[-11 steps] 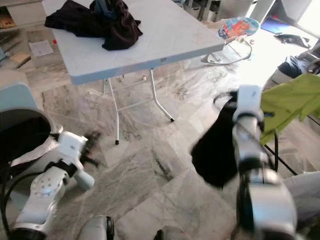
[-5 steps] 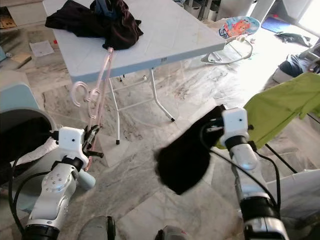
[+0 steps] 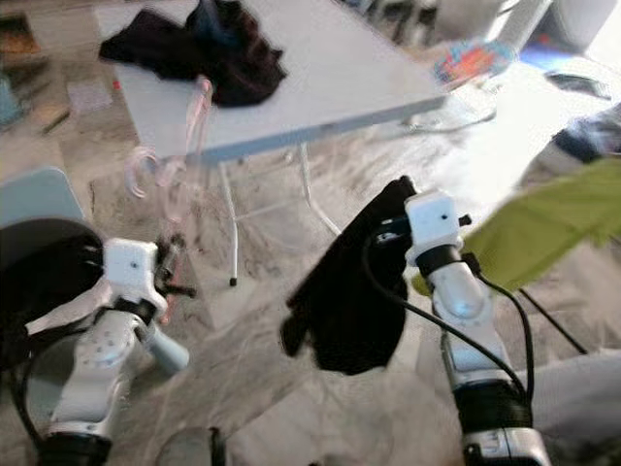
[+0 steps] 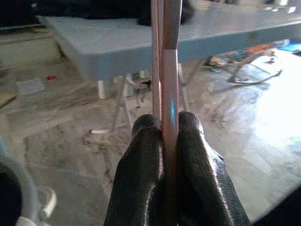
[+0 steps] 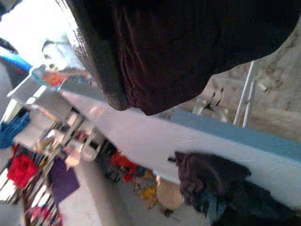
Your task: Hang hanger
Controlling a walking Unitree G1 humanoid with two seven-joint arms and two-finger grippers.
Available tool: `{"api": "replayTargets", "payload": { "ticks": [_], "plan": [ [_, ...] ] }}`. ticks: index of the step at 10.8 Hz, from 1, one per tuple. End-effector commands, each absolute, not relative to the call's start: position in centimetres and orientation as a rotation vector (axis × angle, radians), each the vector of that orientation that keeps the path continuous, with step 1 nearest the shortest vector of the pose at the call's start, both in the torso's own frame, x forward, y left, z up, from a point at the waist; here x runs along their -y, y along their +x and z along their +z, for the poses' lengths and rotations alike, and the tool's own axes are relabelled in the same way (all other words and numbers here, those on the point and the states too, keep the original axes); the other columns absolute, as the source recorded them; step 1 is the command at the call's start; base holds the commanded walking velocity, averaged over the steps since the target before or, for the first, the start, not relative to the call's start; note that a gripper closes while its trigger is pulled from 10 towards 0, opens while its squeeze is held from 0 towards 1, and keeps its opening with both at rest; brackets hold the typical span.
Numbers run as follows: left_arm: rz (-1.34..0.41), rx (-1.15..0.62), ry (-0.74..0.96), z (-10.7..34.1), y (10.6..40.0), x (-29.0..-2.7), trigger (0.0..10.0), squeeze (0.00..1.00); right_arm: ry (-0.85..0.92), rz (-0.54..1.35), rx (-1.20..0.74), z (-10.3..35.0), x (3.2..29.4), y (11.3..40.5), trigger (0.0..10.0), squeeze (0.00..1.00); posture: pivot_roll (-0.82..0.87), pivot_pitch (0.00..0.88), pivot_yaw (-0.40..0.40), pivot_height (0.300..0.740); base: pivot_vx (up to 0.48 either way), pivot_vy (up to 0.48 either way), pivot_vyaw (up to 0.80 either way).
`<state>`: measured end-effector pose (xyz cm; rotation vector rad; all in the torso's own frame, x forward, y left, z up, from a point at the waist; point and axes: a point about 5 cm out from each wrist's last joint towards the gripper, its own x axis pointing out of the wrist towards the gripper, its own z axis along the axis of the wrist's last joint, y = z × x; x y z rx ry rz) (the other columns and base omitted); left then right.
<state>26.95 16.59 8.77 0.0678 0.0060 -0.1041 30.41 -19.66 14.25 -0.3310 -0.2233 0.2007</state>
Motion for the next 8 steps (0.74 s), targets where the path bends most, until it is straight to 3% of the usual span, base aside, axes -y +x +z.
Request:
{"api": "replayTargets", "payload": {
  "ticks": [1,2,3,4,5,8],
  "plan": [
    [-0.093,0.021,0.058,9.37,27.04,-16.6,10.0,0.0,-0.329,0.176,0.217,14.26,20.11,30.11,0.0,0.0,-0.04,0.062,-0.057,0.74,0.334,0.0,0.0],
    [-0.092,0.021,0.06,9.4,27.09,-16.83,10.0,0.0,-0.323,0.168,0.202,13.93,19.98,29.92,0.0,0.0,-0.04,0.061,-0.054,0.74,0.334,0.0,0.0],
    [-0.093,0.021,0.06,9.43,27.1,-16.91,10.0,0.0,-0.321,0.167,0.19,13.77,19.78,29.8,1.1,0.0,-0.03,0.059,-0.052,0.74,0.356,0.0,0.0],
    [-0.092,0.022,0.062,9.52,27.17,-17.01,10.0,0.0,-0.302,0.164,0.162,13.4,19.58,29.75,8.0,0.0,-0.03,0.058,-0.051,0.74,0.398,0.0,0.0],
    [-0.087,0.029,0.067,9.68,27.26,-17.03,10.0,0.0,-0.309,0.16,0.163,13.46,19.53,29.76,10.0,0.0,-0.03,0.057,-0.05,0.74,0.416,0.0,0.0],
    [-0.089,0.051,0.058,10.35,27.55,-16.96,10.0,0.0,-0.32,0.157,0.176,14.31,19.56,30.57,10.0,0.0,-0.02,0.051,-0.049,0.74,0.444,0.0,0.0]
  ]
}}
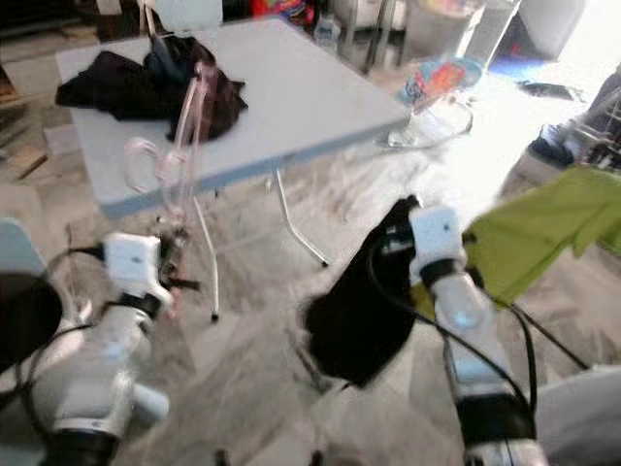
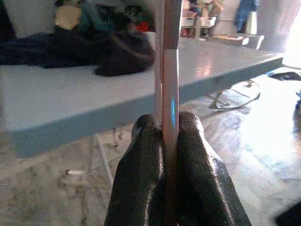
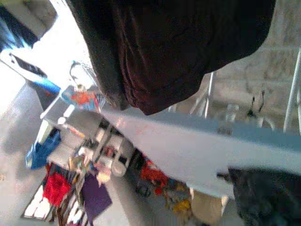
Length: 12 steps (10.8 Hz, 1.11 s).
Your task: Hang hanger
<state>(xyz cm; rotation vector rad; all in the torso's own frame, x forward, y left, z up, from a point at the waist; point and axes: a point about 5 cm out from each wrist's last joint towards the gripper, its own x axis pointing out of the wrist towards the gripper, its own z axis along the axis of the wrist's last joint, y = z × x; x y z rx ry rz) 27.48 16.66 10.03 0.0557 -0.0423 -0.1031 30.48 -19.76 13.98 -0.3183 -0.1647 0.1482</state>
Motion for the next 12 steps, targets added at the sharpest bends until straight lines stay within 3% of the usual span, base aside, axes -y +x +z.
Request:
{"api": "replayTargets", "payload": {
  "ticks": [1,4,12],
  "plan": [
    [-0.083,0.062,0.049,10.7,27.7,-17.0,10.0,0.0,-0.322,0.152,0.201,15.1,19.7,31.0,10.0,0.0,-0.02,0.05,-0.05,0.74,0.469,0.0,0.0],
    [-0.08,0.067,0.046,10.8,27.7,-17.0,10.0,0.0,-0.35,0.16,0.259,16.8,19.4,32.2,10.0,0.0,-0.02,0.049,-0.056,0.74,0.467,0.0,0.71],
    [-0.08,0.067,0.052,10.8,27.8,-16.9,10.0,0.0,-0.376,0.128,0.302,17.7,19.5,33.2,10.0,0.0,-0.01,0.052,-0.054,0.74,0.477,0.0,0.0]
  ]
}}
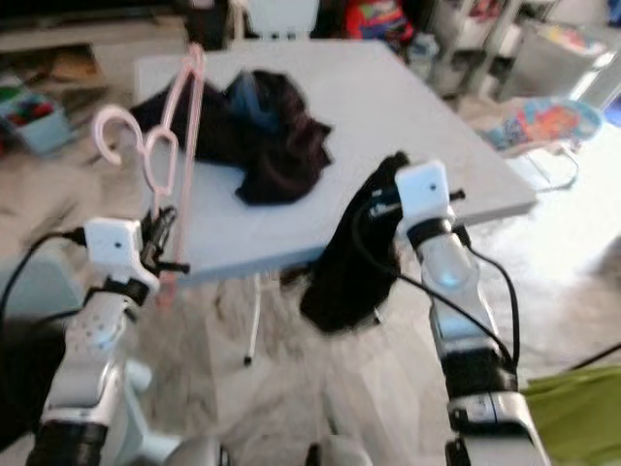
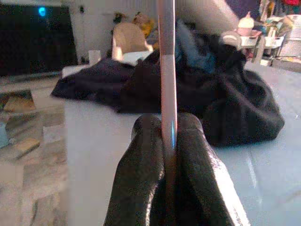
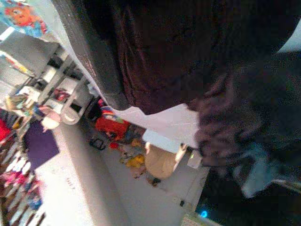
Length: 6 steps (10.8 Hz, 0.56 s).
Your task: Hang hanger
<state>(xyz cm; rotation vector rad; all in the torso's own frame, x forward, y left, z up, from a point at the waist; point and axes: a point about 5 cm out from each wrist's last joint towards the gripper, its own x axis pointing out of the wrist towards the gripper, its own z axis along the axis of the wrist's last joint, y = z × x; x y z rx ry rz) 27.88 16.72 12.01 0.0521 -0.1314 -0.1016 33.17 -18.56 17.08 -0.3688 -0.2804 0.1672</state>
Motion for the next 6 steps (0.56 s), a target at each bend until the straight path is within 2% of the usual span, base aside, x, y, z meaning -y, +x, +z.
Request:
{"api": "replayTargets", "payload": {
  "ticks": [1,3,6],
  "plan": [
    [-0.079,0.072,0.056,10.9,27.9,-16.8,10.0,0.0,-0.383,0.13,0.323,18.2,19.3,33.5,10.0,0.0,-0.01,0.052,-0.053,0.74,0.48,0.0,0.0],
    [-0.072,0.085,0.063,11.3,28.0,-16.8,10.0,0.0,-0.407,0.141,0.366,19.4,19.1,34.0,10.0,0.0,-0.01,0.051,-0.053,0.74,0.48,0.0,0.0],
    [-0.068,0.089,0.065,11.3,28.0,-16.7,10.0,0.0,-0.421,0.164,0.405,20.7,18.5,34.7,10.0,0.0,-0.01,0.056,-0.057,0.74,0.451,0.0,0.77]
  ]
}}
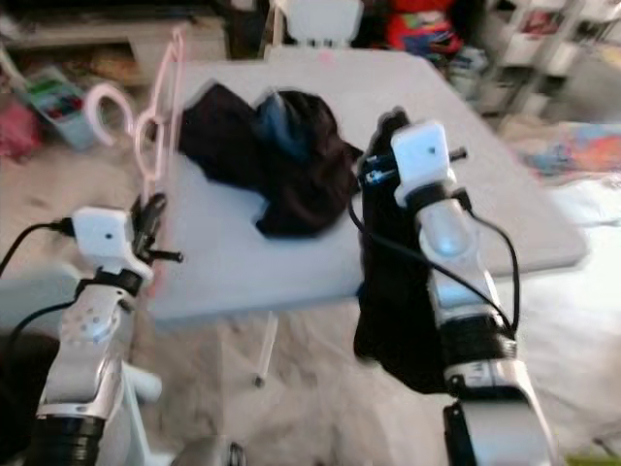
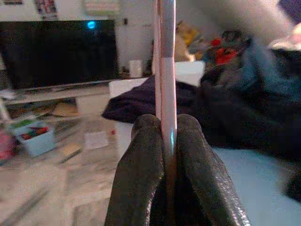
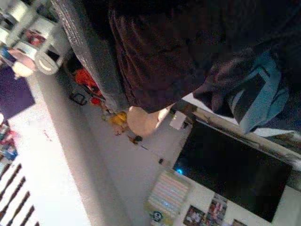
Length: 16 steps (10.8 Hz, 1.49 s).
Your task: Hang hanger
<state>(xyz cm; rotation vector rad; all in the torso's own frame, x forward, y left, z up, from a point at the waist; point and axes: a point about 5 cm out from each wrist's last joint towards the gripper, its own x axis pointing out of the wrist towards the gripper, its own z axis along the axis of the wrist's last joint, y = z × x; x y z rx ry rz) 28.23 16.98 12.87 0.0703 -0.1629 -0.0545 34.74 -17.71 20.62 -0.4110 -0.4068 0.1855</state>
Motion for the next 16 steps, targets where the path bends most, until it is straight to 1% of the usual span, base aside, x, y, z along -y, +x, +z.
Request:
{"api": "replayTargets", "payload": {
  "ticks": [1,3,4,6,8,9,10,11,12,13,15,16],
  "plan": [
    [-0.032,0.088,0.068,11.3,28.0,-16.9,10.0,0.0,-0.41,0.17,0.425,21.2,18.0,34.9,10.0,0.0,-0.01,0.056,-0.059,0.74,0.0,0.0,0.76],
    [-0.031,0.087,0.072,11.3,28.1,-16.9,10.0,0.0,-0.422,0.152,0.465,22.2,17.8,35.4,10.0,0.0,-0.01,0.057,-0.059,0.74,0.0,0.0,0.75],
    [-0.043,0.083,0.066,11.2,28.1,-16.6,10.0,0.0,-0.385,0.084,0.501,24.2,17.8,36.7,10.0,0.0,-0.01,0.056,-0.057,0.74,0.0,0.0,0.0],
    [-0.057,0.084,0.065,11.3,28.0,-16.3,10.0,0.0,-0.221,-0.051,0.538,27.6,17.7,38.8,10.0,0.0,-0.01,0.056,-0.059,0.74,0.0,0.0,0.0],
    [-0.058,0.086,0.072,11.4,27.9,-16.4,10.0,0.0,-0.156,-0.125,0.636,31.6,17.6,39.4,10.0,0.0,0.01,0.056,-0.06,0.74,0.0,0.0,0.0],
    [-0.053,0.087,0.078,11.4,27.9,-16.6,10.0,0.0,-0.138,-0.204,0.713,34.8,18.6,39.4,10.0,0.0,0.02,0.056,-0.066,0.74,0.0,0.0,0.0],
    [-0.052,0.086,0.078,11.4,27.9,-16.6,10.0,0.0,-0.135,-0.216,0.723,35.3,18.8,39.4,10.0,0.0,0.02,0.056,-0.066,0.74,0.0,0.0,0.0],
    [-0.048,0.087,0.079,11.4,27.9,-16.6,10.0,0.0,-0.126,-0.269,0.73,36.4,19.9,39.4,10.0,0.0,0.03,0.05,-0.073,0.74,0.0,0.0,0.0],
    [-0.041,0.092,0.078,11.4,28.0,-16.6,10.0,0.0,-0.099,-0.334,0.75,38.0,21.6,39.1,10.0,0.0,0.03,0.039,-0.082,0.74,0.0,0.0,0.0],
    [-0.033,0.1,0.074,11.5,28.1,-16.6,10.0,0.0,-0.104,-0.356,0.772,39.6,22.3,38.9,10.0,0.0,0.03,0.024,-0.09,0.74,0.0,0.0,0.0],
    [-0.022,0.12,0.071,11.9,28.5,-16.5,10.0,0.0,-0.136,-0.375,0.794,41.1,22.8,38.6,10.0,0.0,0.04,0.01,-0.109,0.74,0.0,0.0,0.0],
    [-0.015,0.128,0.069,12.0,28.6,-16.4,10.0,0.0,-0.173,-0.374,0.766,40.3,23.1,38.9,10.0,0.0,0.04,0.013,-0.119,0.74,0.0,0.0,0.0]
  ]
}}
